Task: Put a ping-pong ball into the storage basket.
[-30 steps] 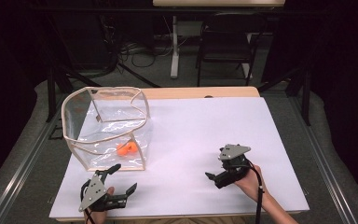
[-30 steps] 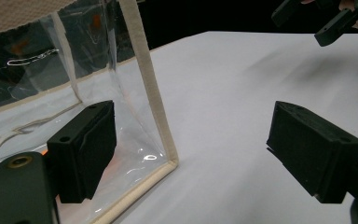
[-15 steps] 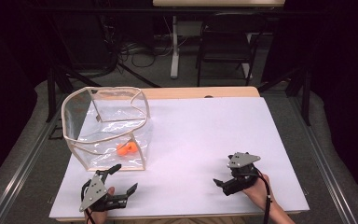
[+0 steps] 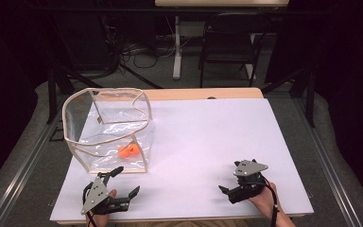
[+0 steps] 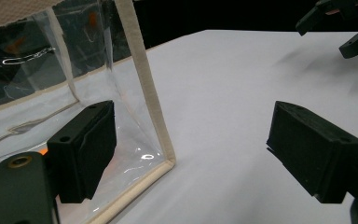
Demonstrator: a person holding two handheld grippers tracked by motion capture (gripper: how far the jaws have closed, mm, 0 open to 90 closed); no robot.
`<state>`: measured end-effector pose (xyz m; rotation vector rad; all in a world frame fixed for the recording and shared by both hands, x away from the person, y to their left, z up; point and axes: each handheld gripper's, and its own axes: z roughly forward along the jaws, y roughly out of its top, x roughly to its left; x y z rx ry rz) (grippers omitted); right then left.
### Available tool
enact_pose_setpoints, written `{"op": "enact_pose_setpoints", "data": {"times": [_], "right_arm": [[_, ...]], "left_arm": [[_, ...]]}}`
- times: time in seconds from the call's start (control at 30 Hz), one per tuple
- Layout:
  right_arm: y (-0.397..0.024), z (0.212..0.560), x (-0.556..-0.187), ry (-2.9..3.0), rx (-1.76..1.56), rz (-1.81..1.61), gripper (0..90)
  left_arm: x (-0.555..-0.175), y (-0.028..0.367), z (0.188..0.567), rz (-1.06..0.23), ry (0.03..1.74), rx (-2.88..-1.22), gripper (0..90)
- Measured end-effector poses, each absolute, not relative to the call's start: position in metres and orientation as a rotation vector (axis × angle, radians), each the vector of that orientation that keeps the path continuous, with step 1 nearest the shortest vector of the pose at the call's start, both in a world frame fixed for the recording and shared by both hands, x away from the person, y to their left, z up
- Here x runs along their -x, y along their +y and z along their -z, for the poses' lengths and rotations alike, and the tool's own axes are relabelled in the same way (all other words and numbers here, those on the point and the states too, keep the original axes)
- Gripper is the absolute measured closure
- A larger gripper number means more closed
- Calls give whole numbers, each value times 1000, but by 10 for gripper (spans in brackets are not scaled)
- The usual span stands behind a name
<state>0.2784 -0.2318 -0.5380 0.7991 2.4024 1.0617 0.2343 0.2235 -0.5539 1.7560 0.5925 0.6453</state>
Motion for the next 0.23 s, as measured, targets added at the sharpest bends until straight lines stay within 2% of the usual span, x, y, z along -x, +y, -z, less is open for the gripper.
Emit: {"op": "enact_pose_setpoints", "data": {"times": [0.23], "right_arm": [[-234,539,-278,2395,-806,-1071,0]], "left_arm": [[-235,222,555,-641,591,-1770,157]]}}
